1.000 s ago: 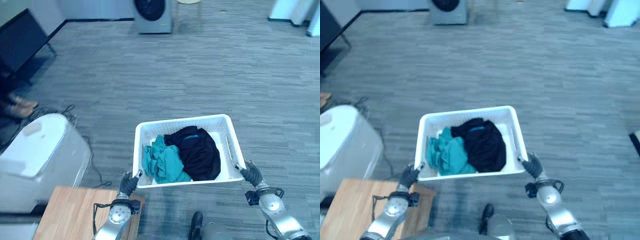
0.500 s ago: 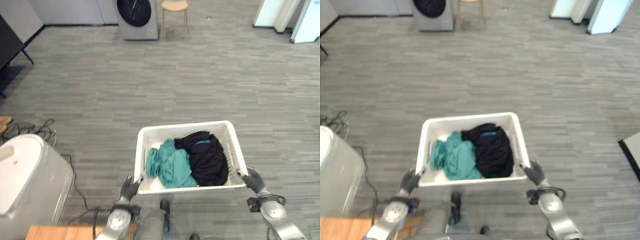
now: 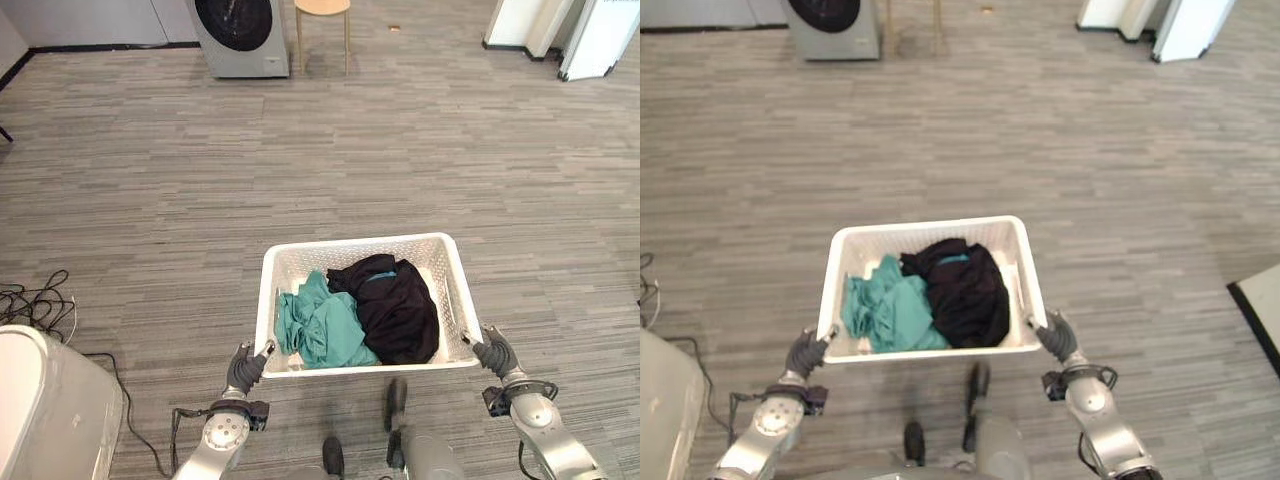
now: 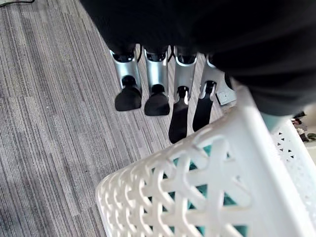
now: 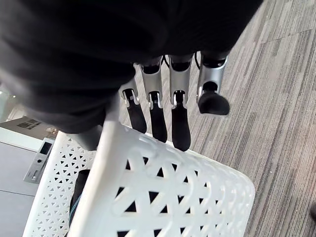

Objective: Grab the laundry basket,head to the washer,open it,put in the laundry and shut it.

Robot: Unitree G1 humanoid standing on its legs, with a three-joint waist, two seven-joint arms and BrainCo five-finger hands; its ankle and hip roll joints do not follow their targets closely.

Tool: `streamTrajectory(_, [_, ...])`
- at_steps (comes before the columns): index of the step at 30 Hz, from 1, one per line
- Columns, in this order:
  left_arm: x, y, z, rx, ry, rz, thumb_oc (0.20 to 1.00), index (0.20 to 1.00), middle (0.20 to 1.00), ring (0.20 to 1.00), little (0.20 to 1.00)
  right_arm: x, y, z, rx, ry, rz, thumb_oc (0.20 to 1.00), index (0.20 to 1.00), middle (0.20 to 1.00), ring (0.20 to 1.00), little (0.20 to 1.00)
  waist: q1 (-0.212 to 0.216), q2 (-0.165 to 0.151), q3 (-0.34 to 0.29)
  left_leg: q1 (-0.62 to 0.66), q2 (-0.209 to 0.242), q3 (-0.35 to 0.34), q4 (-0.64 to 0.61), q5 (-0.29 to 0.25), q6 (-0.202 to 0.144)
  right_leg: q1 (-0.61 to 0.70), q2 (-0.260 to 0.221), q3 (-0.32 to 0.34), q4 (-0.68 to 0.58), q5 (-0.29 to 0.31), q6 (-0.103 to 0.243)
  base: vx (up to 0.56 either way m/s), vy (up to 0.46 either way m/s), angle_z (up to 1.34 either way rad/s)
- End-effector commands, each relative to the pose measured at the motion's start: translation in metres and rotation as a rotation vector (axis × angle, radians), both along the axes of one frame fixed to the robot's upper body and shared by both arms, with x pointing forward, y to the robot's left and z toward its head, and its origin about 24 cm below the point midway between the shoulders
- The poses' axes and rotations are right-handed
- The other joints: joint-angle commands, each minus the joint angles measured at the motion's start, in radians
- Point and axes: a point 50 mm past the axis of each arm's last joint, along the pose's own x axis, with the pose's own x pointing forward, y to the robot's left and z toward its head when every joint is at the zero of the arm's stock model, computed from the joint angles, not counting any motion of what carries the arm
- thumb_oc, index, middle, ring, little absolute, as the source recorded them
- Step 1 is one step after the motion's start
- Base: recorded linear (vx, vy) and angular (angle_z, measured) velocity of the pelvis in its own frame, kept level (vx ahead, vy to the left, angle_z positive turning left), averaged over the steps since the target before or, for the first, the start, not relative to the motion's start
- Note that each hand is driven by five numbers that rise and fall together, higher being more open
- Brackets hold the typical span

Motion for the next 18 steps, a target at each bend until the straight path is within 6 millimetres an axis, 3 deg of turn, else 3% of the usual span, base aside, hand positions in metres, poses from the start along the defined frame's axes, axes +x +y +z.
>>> streamTrajectory(1, [0.031, -0.019, 0.050, -0.140, -0.301, -0.049, 0.200, 0.200, 0.200, 0.200, 0.200, 0.019, 0.031, 0.044, 0.199, -0.255, 0.152, 0.200, 0.200, 0.200, 0.200, 0.200, -0.022, -0.009, -0.040, 0.133, 0.042, -0.024, 0.062, -0.134, -0.081, 0.068, 0.005, 0.020, 0.098, -0.005, 0.051, 0.46, -0.186, 0.55])
streamTrajectory(2, [0.030, -0.020, 0.048, -0.148, -0.294, -0.045, 0.200, 0.200, 0.200, 0.200, 0.200, 0.018, 0.030, 0.043, 0.186, -0.251, 0.150, 0.200, 0.200, 0.200, 0.200, 0.200, -0.027, -0.005, -0.046, 0.142, 0.057, -0.030, 0.080, -0.125, -0.090, 0.070, 0.007, 0.022, 0.121, -0.002, 0.042, 0.59, -0.286, 0.61])
streamTrajectory(3, [0.027, -0.023, 0.044, -0.166, -0.279, -0.050, 0.200, 0.200, 0.200, 0.200, 0.200, 0.015, 0.027, 0.042, 0.179, -0.240, 0.152, 0.200, 0.200, 0.200, 0.200, 0.200, -0.039, 0.017, -0.054, 0.129, 0.101, -0.037, 0.181, -0.064, -0.125, 0.100, 0.034, 0.036, 0.142, -0.021, 0.011, 0.40, -0.227, 0.38])
streamTrajectory(4, [0.027, -0.023, 0.044, -0.165, -0.280, -0.050, 0.200, 0.200, 0.200, 0.200, 0.200, 0.015, 0.027, 0.042, 0.179, -0.240, 0.152, 0.200, 0.200, 0.200, 0.200, 0.200, -0.041, 0.014, -0.056, 0.125, 0.098, -0.039, 0.181, -0.060, -0.125, 0.098, 0.031, 0.035, 0.140, -0.018, 0.011, 0.37, -0.258, 0.39])
streamTrajectory(5, [0.026, -0.024, 0.043, -0.169, -0.271, -0.058, 0.200, 0.200, 0.200, 0.200, 0.200, 0.013, 0.025, 0.040, 0.177, -0.234, 0.146, 0.200, 0.200, 0.200, 0.200, 0.200, -0.037, 0.018, -0.056, 0.095, 0.125, -0.040, 0.290, 0.003, -0.141, 0.128, 0.048, 0.040, 0.140, -0.033, -0.008, 0.23, -0.236, 0.46])
streamTrajectory(7, [0.027, -0.026, 0.044, -0.172, -0.272, -0.072, 0.200, 0.200, 0.200, 0.200, 0.200, 0.012, 0.020, 0.041, 0.161, -0.233, 0.140, 0.200, 0.200, 0.200, 0.200, 0.200, -0.030, -0.007, -0.043, -0.027, 0.141, -0.064, 0.566, 0.135, -0.149, 0.182, 0.058, 0.050, 0.127, -0.053, -0.053, 0.32, -0.382, 0.26])
streamTrajectory(8, [0.028, -0.026, 0.044, -0.178, -0.271, -0.070, 0.200, 0.200, 0.200, 0.200, 0.200, 0.012, 0.017, 0.041, 0.158, -0.233, 0.126, 0.200, 0.200, 0.200, 0.200, 0.200, -0.023, -0.020, -0.036, -0.071, 0.151, -0.053, 0.656, 0.157, -0.143, 0.217, 0.070, 0.056, 0.113, -0.069, -0.073, 0.44, -0.446, -0.23])
streamTrajectory(9, [0.029, -0.027, 0.045, -0.187, -0.273, -0.065, 0.200, 0.200, 0.200, 0.200, 0.200, 0.012, 0.012, 0.042, 0.137, -0.232, 0.104, 0.200, 0.200, 0.200, 0.200, 0.200, 0.000, -0.042, -0.023, -0.171, 0.157, -0.002, 0.742, 0.105, -0.122, 0.274, 0.067, 0.066, 0.101, -0.102, -0.088, 0.35, -0.312, -0.34])
streamTrajectory(11, [0.029, -0.028, 0.045, -0.190, -0.272, -0.070, 0.200, 0.200, 0.200, 0.200, 0.200, 0.013, 0.011, 0.042, 0.135, -0.234, 0.098, 0.200, 0.200, 0.200, 0.200, 0.200, 0.013, -0.050, -0.022, -0.233, 0.140, 0.016, 0.731, 0.077, -0.110, 0.297, 0.064, 0.077, 0.096, -0.116, -0.087, 0.32, -0.141, -0.32])
streamTrajectory(14, [0.027, -0.029, 0.045, -0.189, -0.270, -0.073, 0.200, 0.200, 0.200, 0.200, 0.200, 0.013, 0.010, 0.044, 0.143, -0.242, 0.087, 0.200, 0.200, 0.200, 0.200, 0.200, 0.048, -0.045, -0.023, -0.330, 0.107, 0.054, 0.541, 0.042, -0.093, 0.366, 0.075, 0.098, 0.092, -0.164, -0.069, 0.45, -0.035, -0.31])
streamTrajectory(16, [0.026, -0.028, 0.045, -0.185, -0.269, -0.061, 0.200, 0.200, 0.200, 0.200, 0.200, 0.012, 0.010, 0.041, 0.141, -0.232, 0.081, 0.200, 0.200, 0.200, 0.200, 0.200, 0.071, -0.025, -0.028, -0.342, 0.093, 0.081, 0.265, 0.109, -0.100, 0.417, 0.095, 0.106, 0.096, -0.204, -0.055, 0.53, 0.039, -0.39])
streamTrajectory(18, [0.024, -0.026, 0.044, -0.184, -0.265, -0.054, 0.200, 0.200, 0.200, 0.200, 0.200, 0.013, 0.010, 0.039, 0.131, -0.227, 0.076, 0.200, 0.200, 0.200, 0.200, 0.200, 0.093, -0.010, -0.036, -0.371, 0.082, 0.085, 0.100, 0.159, -0.109, 0.473, 0.116, 0.124, 0.097, -0.243, -0.049, 0.58, 0.038, -0.51])
